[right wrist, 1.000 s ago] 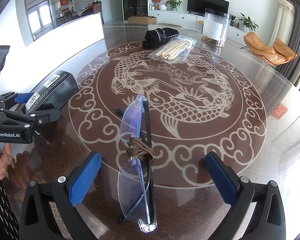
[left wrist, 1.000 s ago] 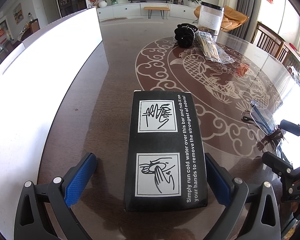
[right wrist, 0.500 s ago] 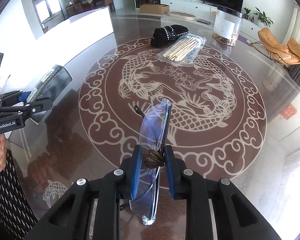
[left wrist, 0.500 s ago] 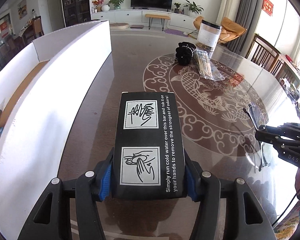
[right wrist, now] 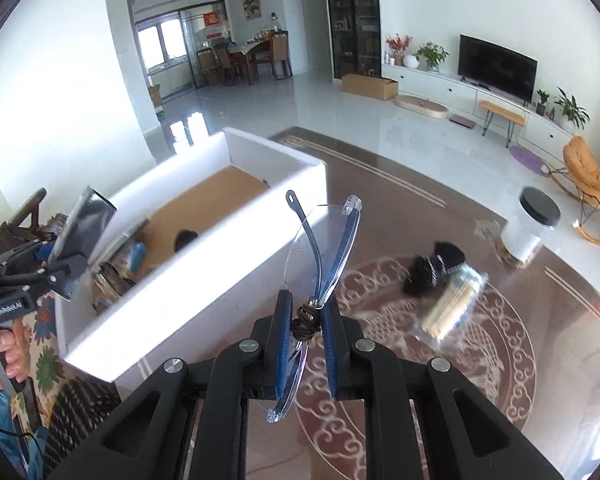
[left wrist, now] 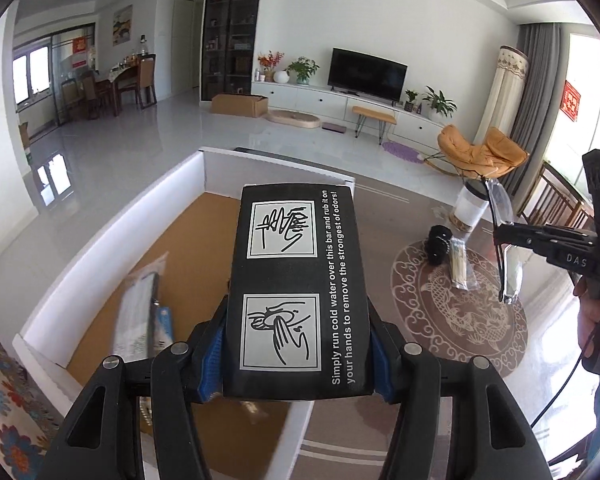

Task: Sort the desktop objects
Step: 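Carry the soap box and glasses into the white box and open both tools, then withdraw both tools from the white box back over the table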

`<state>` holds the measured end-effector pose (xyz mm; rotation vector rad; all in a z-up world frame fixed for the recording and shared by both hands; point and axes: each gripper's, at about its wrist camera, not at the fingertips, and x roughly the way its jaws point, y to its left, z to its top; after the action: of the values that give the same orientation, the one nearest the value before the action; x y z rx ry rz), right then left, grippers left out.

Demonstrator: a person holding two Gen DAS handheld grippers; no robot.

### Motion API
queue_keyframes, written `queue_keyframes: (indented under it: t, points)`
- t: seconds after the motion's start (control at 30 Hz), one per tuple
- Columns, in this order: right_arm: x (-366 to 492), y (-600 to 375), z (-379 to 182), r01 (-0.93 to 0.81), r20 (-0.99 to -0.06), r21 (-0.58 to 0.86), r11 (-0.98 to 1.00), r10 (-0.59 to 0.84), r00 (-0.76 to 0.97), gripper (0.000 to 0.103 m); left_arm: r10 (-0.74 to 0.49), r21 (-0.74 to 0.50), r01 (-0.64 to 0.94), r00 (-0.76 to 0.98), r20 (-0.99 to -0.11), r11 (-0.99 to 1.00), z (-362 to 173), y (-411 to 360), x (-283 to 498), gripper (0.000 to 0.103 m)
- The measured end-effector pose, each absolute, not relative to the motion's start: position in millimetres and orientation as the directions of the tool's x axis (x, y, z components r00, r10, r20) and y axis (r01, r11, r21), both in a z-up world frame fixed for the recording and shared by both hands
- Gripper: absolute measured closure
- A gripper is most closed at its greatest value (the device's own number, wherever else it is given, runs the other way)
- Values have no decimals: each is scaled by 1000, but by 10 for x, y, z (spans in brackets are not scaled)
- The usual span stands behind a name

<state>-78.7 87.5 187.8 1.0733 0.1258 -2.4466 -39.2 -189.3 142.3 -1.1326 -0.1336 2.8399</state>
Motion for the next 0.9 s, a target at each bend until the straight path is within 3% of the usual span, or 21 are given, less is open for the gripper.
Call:
queue_keyframes:
  t: [0.23, 0.43, 0.6, 0.63, 0.67, 0.73, 0.8, 0.9]
  points:
    - [-1449, -560, 2132, 586, -703, 96, -805, -471, -533, 87, 67, -130, 56, -625, -778, -990, 996, -2382, -736, 45]
    - [-1994, -1554, 1452, 632, -814, -45, -774, -338, -472, 87, 54, -124, 92, -543, -838, -988, 541, -2489, -989, 45]
    - [-2186, -1922, 984, 659, -845, -95, -746, -289, -450, 85, 41, -120, 113, -534, -844, -986, 476, -2583, -1106, 44]
    - [-2228, -1950, 936, 656, -850, -73, -751, -298, -436, 74, 37, -117, 120, -523, -852, -986, 462, -2602, -1138, 44]
    - [-2262, -1948, 916, 649, -847, -53, -759, -310, -432, 54, 33, -115, 129, -515, -857, -985, 453, -2614, -1165, 44]
    - [-2298, -1906, 971, 630, -821, -21, -776, -346, -454, 31, 24, -113, 142, -512, -858, -984, 450, -2627, -1189, 43]
    - [-2268, -1787, 1091, 613, -787, 20, -789, -391, -477, 28, 19, -118, 154, -526, -850, -981, 473, -2638, -1173, 37]
    - [-2167, -1540, 1271, 598, -740, 58, -800, -436, -512, 24, 6, -123, 169, -566, -825, -978, 559, -2599, -1067, 37]
